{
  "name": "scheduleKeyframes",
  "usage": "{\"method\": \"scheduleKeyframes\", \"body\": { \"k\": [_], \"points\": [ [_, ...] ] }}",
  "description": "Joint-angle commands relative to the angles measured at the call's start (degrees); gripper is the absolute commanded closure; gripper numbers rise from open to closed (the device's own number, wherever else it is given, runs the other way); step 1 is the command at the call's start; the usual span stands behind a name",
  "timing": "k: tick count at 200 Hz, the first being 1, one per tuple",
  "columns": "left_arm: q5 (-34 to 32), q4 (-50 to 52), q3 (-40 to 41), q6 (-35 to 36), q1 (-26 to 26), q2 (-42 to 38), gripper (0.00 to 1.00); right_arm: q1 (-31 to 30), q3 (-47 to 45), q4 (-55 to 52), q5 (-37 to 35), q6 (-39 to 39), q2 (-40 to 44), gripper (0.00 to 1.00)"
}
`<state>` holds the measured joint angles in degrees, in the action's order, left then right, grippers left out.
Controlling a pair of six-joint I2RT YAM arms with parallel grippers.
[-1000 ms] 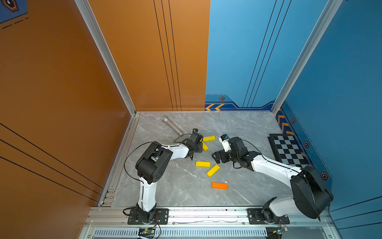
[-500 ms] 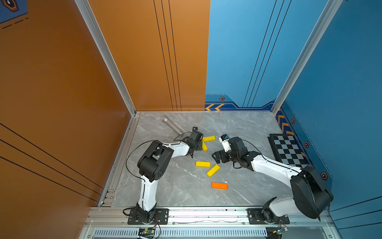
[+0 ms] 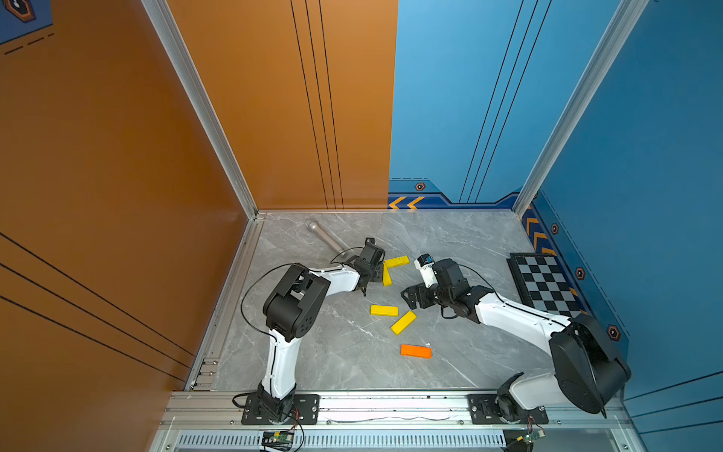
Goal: Assemble the letter p with building blocks
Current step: Assemble the building block at the center of the board.
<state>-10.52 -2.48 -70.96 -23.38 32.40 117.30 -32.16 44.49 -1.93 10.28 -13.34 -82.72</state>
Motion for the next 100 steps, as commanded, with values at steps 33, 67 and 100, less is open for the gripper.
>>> {"method": "scheduleKeyframes", "body": {
  "k": [33, 67, 100],
  "points": [
    [-3.26, 3.61, 0.98, 1.89, -0.86, -1.80, 0.68, 0.46, -0.13, -1.22, -0.09, 1.10, -1.01, 0.00],
    [-7.78, 2.54, 3.71, 5.16, 1.25, -7.59, 0.62, 0.78, -3.92, 3.77, -1.20, -0.11, 2.23, 0.00],
    [-13.89, 1.87, 7.37, 8.53, 5.13, -13.39, 0.50, 1.47, -2.08, 1.19, -0.64, -0.72, 0.59, 0.00]
  ]
}}
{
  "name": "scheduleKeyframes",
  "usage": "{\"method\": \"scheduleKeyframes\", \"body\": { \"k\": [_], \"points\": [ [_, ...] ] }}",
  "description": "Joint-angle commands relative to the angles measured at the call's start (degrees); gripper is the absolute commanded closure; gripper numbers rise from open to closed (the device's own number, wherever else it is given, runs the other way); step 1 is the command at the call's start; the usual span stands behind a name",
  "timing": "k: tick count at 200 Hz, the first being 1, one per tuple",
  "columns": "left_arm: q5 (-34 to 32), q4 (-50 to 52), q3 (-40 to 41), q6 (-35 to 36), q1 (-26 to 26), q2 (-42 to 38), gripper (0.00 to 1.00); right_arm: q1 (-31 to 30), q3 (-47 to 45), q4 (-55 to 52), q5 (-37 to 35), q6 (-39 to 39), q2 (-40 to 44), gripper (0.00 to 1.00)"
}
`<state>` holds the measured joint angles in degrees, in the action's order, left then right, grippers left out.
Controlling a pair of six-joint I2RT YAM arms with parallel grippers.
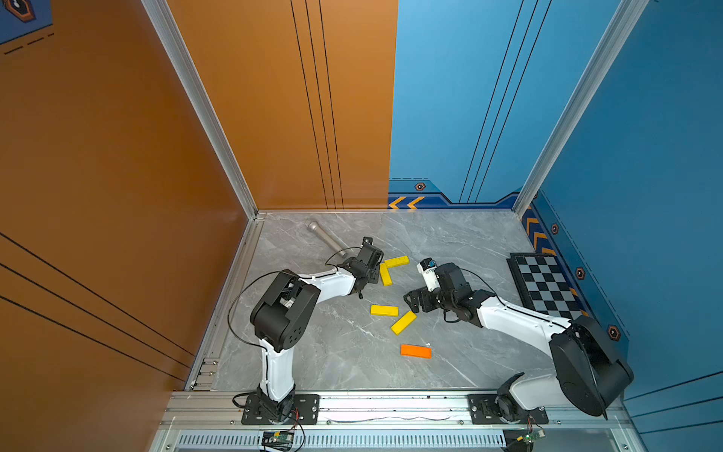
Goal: Assemble the letter p with building blocks
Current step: Assemble the building block at the center of the board.
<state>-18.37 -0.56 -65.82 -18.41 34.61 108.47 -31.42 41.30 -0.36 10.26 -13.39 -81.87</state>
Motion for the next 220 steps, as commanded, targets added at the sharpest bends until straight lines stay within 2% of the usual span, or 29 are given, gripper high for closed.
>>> {"method": "scheduleKeyframes", "body": {
  "k": [1, 13, 36, 47, 98, 125, 139, 175, 180, 188, 220],
  "points": [
    [-6.19, -0.06, 2.39, 3.61, 3.05, -4.70, 0.50, 0.74, 1.13, -0.49, -0.65, -0.81, -0.38, 0.00],
    [-7.64, -0.06, 3.82, 3.91, 4.34, -6.59, 0.47, 1.17, 2.20, -2.10, -0.31, -2.31, -1.66, 0.01],
    [-9.41, -0.32, 7.75, 3.57, 6.52, -10.35, 0.44, 1.93, 5.71, -6.90, 3.12, -5.07, -4.91, 0.22],
    [-10.38, -0.32, 9.81, 3.42, 7.57, -12.32, 0.44, 1.73, 6.53, -8.29, 4.30, -6.09, -5.92, 0.27],
    [-14.74, -1.17, 19.80, 5.02, 11.65, -23.71, 0.32, -2.26, 4.51, -10.08, 2.19, -10.51, -5.20, 0.28],
    [-12.60, -11.52, 29.94, 10.69, 13.61, -31.10, 0.22, -4.99, 3.53, -10.89, -0.07, -13.72, -4.33, 0.29],
    [-12.90, -13.79, 33.49, 12.33, 14.63, -34.13, 0.18, -6.22, 3.54, -11.42, -1.22, -15.07, -4.65, 0.28],
    [-13.13, -14.10, 38.01, 13.06, 15.66, -39.71, 0.15, -8.30, 3.61, -12.65, -4.82, -20.03, -5.64, 0.33],
    [-13.14, -14.47, 38.48, 12.94, 15.74, -40.39, 0.10, -8.31, 3.57, -12.81, -5.39, -20.72, -5.67, 0.33],
    [-13.02, -15.01, 39.30, 12.68, 15.84, -41.40, 0.09, -10.64, 3.75, -13.14, -6.26, -21.62, -5.83, 0.33],
    [-11.55, -15.77, 41.16, 12.81, 16.39, -45.09, 0.02, -13.00, 4.17, -14.13, -8.77, -25.05, -7.32, 0.34]
  ]
}}
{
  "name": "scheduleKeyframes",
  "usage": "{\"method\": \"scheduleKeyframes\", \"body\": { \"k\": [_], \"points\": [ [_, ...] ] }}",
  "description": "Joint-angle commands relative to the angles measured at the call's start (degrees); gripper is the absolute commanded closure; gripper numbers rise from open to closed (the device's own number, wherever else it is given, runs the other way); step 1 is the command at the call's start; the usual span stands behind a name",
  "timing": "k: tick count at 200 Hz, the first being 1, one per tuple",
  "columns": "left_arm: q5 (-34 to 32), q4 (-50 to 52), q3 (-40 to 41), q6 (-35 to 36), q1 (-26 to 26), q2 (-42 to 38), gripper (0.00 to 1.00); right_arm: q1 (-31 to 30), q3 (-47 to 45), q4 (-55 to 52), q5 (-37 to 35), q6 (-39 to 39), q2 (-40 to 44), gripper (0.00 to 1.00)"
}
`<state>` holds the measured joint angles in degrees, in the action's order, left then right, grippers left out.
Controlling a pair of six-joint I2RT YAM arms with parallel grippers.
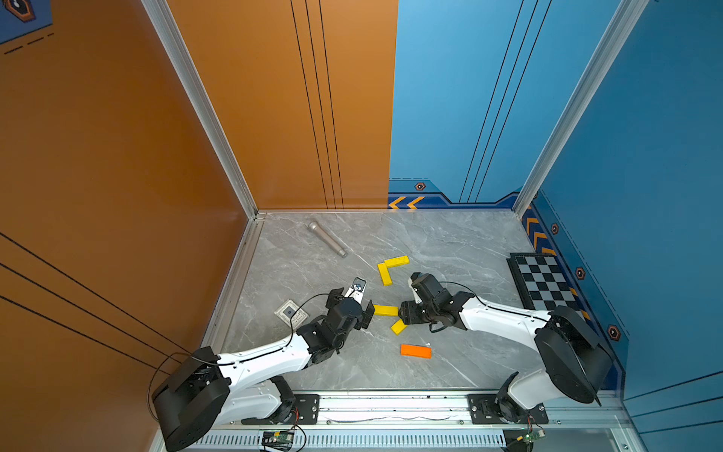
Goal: Assemble the letter p with building blocks
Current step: Assemble the building block at the center of the board.
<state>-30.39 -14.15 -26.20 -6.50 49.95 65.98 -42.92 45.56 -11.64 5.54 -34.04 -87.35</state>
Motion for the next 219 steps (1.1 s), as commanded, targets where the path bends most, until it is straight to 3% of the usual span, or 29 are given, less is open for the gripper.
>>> {"method": "scheduleKeyframes", "body": {
  "k": [1, 20, 70, 133, 219],
  "points": [
    [0.45, -2.18, 1.56, 0.93, 1.08, -2.69, 0.02, -1.48, -0.15, -2.81, -4.14, -4.51, -1.94, 0.35],
    [0.37, -2.26, 2.68, 0.62, 1.13, -4.64, 0.01, -1.62, 0.17, -2.74, -5.18, -6.31, -3.46, 0.41],
    [0.15, -2.42, 3.43, 0.53, 1.29, -6.25, 0.01, -2.13, 0.80, -2.90, -6.66, -7.84, -5.08, 0.41],
    [-0.36, -2.46, 3.55, 0.53, 1.47, -6.74, 0.01, -3.79, 1.46, -9.36, -9.26, -8.44, -0.49, 0.40],
    [-0.57, -2.46, 4.05, 0.88, 1.62, -7.97, 0.01, -4.94, 3.02, -8.66, -8.98, -11.53, -4.31, 0.37]
  ]
}}
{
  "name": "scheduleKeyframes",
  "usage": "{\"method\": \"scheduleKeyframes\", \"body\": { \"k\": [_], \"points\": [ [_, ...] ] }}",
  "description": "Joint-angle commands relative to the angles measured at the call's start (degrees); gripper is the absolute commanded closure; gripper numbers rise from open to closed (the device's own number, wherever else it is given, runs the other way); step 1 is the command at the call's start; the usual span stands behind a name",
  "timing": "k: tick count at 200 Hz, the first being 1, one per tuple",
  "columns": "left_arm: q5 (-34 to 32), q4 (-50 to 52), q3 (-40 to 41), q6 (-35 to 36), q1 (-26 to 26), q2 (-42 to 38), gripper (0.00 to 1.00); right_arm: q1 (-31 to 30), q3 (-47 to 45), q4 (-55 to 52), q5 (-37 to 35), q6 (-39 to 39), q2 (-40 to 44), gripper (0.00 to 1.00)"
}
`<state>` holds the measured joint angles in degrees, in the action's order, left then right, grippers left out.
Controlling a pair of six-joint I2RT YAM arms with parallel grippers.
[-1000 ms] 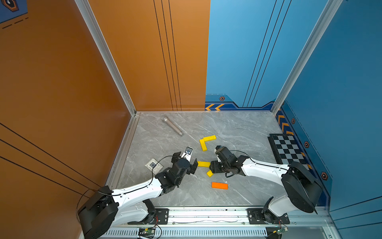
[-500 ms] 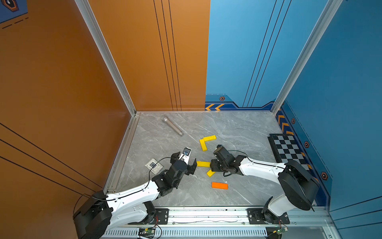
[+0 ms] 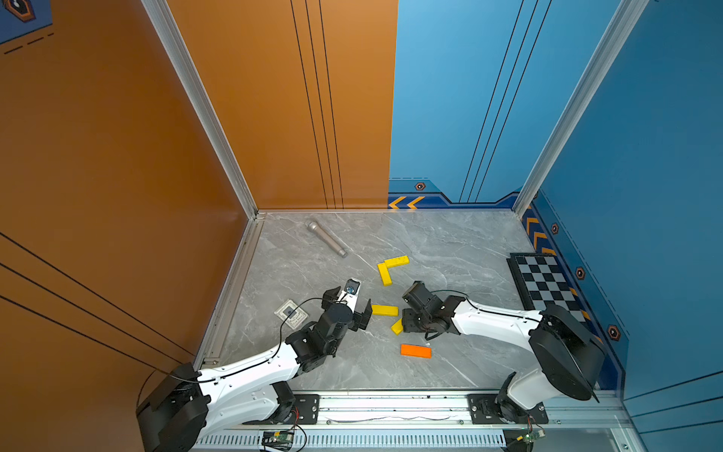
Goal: Assemble the letter p with building blocks
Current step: Assemble the building block at the center of the board.
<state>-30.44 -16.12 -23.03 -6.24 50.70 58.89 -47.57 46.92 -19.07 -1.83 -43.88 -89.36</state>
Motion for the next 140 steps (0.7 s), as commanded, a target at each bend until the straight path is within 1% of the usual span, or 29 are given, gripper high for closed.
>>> {"method": "scheduleKeyframes", "body": {
  "k": [1, 46, 54, 69, 91, 140],
  "points": [
    [-0.56, -0.49, 0.92, 0.62, 0.89, -0.93, 0.01, -0.31, 1.68, -1.23, -1.65, -1.67, -2.35, 0.37],
    [-0.67, -0.49, 1.06, 0.64, 0.92, -1.45, 0.01, -0.38, 3.33, -1.23, -2.27, -1.76, -5.76, 0.37],
    [-0.62, -0.49, 1.12, 0.70, 0.91, -1.33, 0.01, -0.33, 3.58, -1.23, -2.17, -1.63, -6.12, 0.40],
    [-0.69, -0.42, 1.13, 0.71, 0.89, -1.28, 0.01, -0.09, 3.77, -1.23, -1.95, -1.26, -6.35, 0.47],
    [-0.77, -0.42, 1.09, 0.80, 0.89, -1.11, 0.01, 0.41, 3.82, -1.23, -2.11, -0.80, -6.02, 0.48],
    [-0.70, -0.47, 0.94, 0.92, 0.90, -0.57, 0.01, 2.79, 5.69, -3.31, -1.36, 3.82, -7.14, 0.49]
  ]
}}
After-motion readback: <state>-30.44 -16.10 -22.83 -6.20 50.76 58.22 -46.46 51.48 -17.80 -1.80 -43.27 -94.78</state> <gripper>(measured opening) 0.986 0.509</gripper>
